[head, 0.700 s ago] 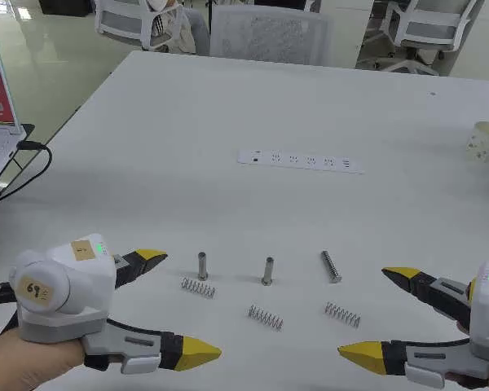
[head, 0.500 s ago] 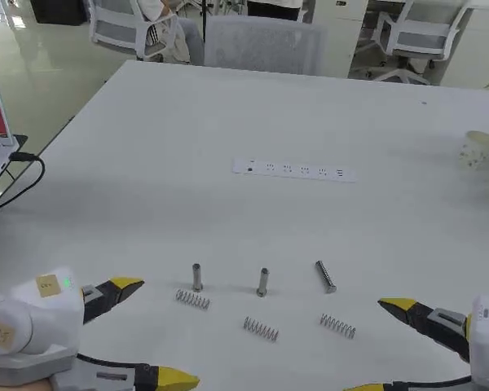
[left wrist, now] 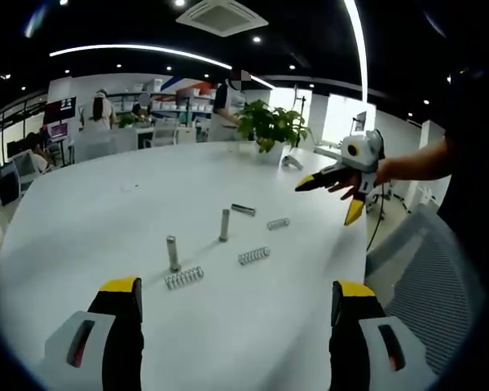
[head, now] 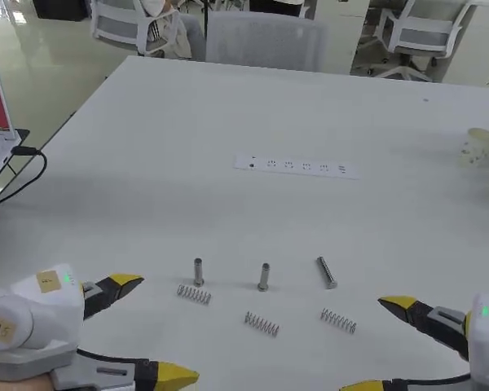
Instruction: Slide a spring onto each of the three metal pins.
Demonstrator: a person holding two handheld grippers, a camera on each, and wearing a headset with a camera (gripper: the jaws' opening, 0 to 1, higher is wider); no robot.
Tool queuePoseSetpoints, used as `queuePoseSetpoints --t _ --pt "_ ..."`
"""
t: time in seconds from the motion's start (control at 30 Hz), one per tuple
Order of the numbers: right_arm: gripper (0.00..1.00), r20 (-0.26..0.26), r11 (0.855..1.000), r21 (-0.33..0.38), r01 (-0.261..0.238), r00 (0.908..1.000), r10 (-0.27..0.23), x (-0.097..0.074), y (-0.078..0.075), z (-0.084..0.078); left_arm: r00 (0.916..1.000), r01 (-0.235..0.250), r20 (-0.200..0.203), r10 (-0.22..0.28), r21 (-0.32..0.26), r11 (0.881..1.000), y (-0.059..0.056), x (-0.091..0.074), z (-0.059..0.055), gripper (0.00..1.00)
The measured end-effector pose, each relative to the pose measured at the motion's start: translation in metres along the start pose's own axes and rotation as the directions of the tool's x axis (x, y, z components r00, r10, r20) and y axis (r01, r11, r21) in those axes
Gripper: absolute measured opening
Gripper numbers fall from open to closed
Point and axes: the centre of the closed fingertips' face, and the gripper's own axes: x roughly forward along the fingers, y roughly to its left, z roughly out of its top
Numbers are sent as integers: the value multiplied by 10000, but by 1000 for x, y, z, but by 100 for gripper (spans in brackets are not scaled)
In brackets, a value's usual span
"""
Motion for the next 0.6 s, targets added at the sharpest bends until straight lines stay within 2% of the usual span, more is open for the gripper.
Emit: queuePoseSetpoints --t 0.6 --pt "86 102 10000 -5 67 9999 -67 -2 0 3 10000 30 -63 -30 40 10000 -4 -1 -1 94"
